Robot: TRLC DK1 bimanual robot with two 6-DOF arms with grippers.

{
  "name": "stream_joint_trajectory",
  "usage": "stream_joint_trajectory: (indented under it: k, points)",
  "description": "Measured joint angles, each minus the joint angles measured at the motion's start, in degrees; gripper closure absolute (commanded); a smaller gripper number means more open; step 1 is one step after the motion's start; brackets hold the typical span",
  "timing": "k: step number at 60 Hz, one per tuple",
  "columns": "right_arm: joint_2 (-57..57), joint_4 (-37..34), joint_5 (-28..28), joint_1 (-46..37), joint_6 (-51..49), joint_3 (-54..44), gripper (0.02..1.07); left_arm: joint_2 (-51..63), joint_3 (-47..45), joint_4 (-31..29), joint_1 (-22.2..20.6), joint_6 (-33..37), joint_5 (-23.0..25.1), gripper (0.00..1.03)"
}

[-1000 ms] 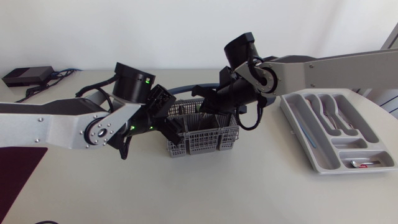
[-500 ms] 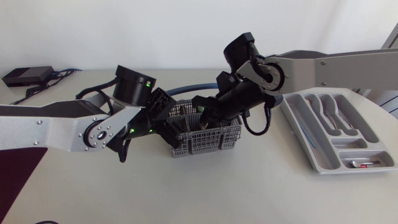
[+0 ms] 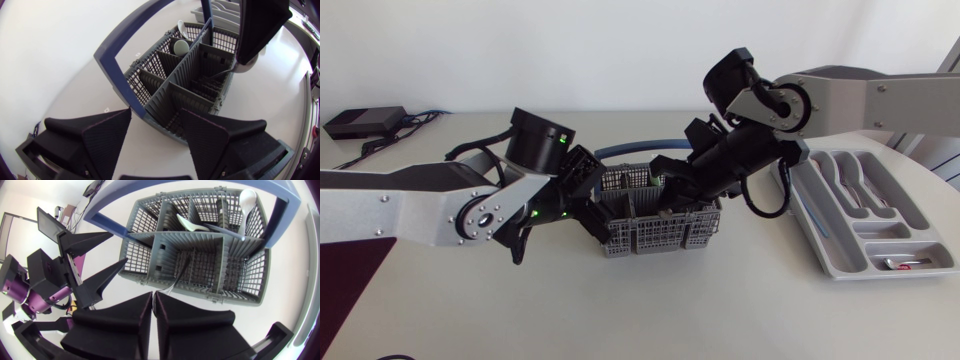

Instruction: Sort the cutlery from the basket into the organizer compartments.

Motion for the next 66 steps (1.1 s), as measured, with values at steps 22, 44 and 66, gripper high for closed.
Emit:
stream_joint_trajectory:
  k: [22,44,66]
  points:
    - [-1.9,-9.2,-8.6,-3.9,-1.0,4.7,1.00,0.0,0.0,-0.2,-0.7,0.0,-0.5,0.35]
    - [-8.1,-18.6,-14.2,-8.9,-3.3,6.8,1.00,0.0,0.0,-0.2,-1.1,0.0,-1.0,0.35]
    - [-15.4,-30.4,-14.8,-14.7,-8.7,6.1,1.01,-0.9,0.0,-1.4,-1.8,0.0,-1.3,0.35]
